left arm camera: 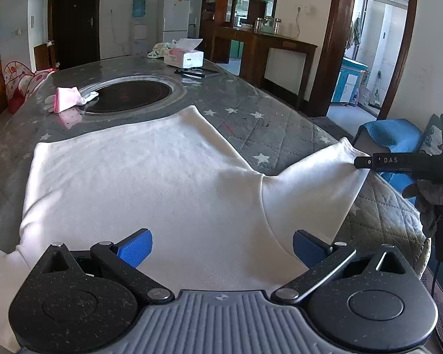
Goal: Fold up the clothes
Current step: 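Grasp the opposite side edge and sleeve with the right gripper, then lift and fold the held side over the body, then open the right gripper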
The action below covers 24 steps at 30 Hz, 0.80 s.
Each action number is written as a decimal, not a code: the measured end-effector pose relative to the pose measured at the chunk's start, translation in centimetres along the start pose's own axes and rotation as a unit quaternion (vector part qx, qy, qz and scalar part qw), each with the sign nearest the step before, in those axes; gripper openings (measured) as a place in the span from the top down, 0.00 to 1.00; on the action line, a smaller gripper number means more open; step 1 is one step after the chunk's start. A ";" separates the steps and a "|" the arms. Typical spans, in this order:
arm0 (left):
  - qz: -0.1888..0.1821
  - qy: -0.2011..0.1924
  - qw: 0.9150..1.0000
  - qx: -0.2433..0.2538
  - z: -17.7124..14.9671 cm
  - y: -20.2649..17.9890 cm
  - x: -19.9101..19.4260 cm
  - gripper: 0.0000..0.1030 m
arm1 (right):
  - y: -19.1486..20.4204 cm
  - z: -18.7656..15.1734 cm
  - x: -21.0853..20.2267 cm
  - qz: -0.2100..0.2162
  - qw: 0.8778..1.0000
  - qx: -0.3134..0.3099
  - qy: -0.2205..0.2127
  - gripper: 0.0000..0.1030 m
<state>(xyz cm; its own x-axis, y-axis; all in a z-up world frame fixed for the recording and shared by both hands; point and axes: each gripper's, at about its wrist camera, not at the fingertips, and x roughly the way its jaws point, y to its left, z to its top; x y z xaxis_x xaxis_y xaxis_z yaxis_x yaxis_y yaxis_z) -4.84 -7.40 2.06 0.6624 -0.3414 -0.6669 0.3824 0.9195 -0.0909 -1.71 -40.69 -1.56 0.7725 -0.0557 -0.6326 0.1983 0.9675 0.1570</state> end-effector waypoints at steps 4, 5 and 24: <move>-0.001 0.002 1.000 0.005 -0.1 -0.2 0.1 0.00 | 0.0 0.0 -0.1 -0.004 1.000 -0.003 -0.011 0.76; -0.001 0.003 1.000 0.007 -0.2 -0.2 0.1 0.00 | 0.0 0.0 -0.1 -0.005 1.000 -0.003 -0.014 0.82; 0.004 0.016 0.998 0.056 -0.9 -2.1 1.5 0.00 | -0.3 2.2 -3.6 0.028 0.996 0.006 -0.082 0.95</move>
<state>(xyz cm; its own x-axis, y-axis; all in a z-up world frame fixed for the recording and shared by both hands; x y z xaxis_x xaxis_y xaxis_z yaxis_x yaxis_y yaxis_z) -5.25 -9.71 0.63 0.6454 -0.3253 -0.6911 0.4478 0.8941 -0.0027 -3.17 -41.28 2.33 0.8706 -0.0425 -0.4902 0.1590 0.9671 0.1986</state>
